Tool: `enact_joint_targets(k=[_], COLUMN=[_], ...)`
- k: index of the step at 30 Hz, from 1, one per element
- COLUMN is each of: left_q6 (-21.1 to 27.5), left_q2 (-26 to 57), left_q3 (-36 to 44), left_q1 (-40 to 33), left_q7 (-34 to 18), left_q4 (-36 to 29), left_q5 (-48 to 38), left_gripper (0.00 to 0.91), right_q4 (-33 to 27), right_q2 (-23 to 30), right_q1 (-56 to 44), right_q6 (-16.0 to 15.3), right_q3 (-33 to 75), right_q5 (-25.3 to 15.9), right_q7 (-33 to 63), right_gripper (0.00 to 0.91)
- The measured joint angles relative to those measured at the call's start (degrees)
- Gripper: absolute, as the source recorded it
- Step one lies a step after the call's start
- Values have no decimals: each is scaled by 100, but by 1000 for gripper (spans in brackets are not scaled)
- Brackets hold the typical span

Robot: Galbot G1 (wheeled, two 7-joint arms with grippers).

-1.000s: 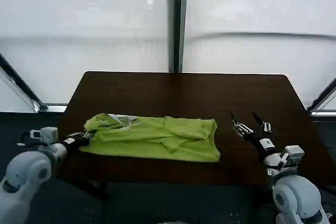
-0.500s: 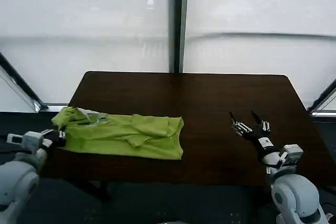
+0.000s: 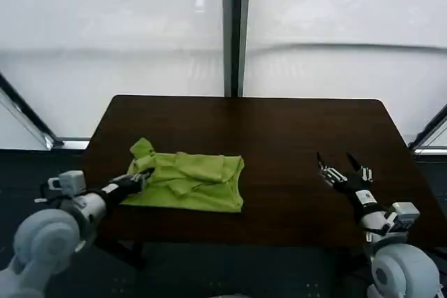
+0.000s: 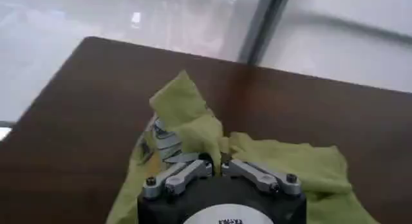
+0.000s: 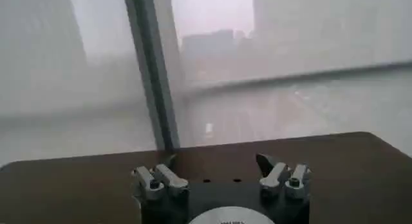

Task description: Fold and organize the clothes.

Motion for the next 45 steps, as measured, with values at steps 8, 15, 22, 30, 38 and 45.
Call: enact_joint_targets(k=[8, 15, 22, 30, 38, 45], left_q6=[0, 0, 0, 0, 0, 0], left_q2=[-356, -649, -942, -1206, -1474, -1528], left_q3=[807, 1439, 1816, 1999, 2120, 2073], left_q1=[-597, -953, -1022, -1050, -1084, -1226], left_q7=[-21, -43, 0, 0, 28, 61], left_q4=[143, 217, 348, 444, 538, 452], left_q5=[-8, 71, 281, 321, 494, 481], left_gripper=[0, 0, 0, 0, 0, 0], right_q4=[109, 134, 140, 131, 80, 46], right_q2=[-1, 95, 140, 193, 215, 276], right_q1=[-167, -242, -265, -253, -206, -181], right_q6=[-20, -20, -17, -20, -17, -17], right_q3=[310, 373, 369, 280, 257, 179], right_q5=[9, -55, -133, -225, -229, -293], right_q7=[23, 20, 18, 18, 19, 25], right_gripper=[878, 878, 878, 878, 878, 878])
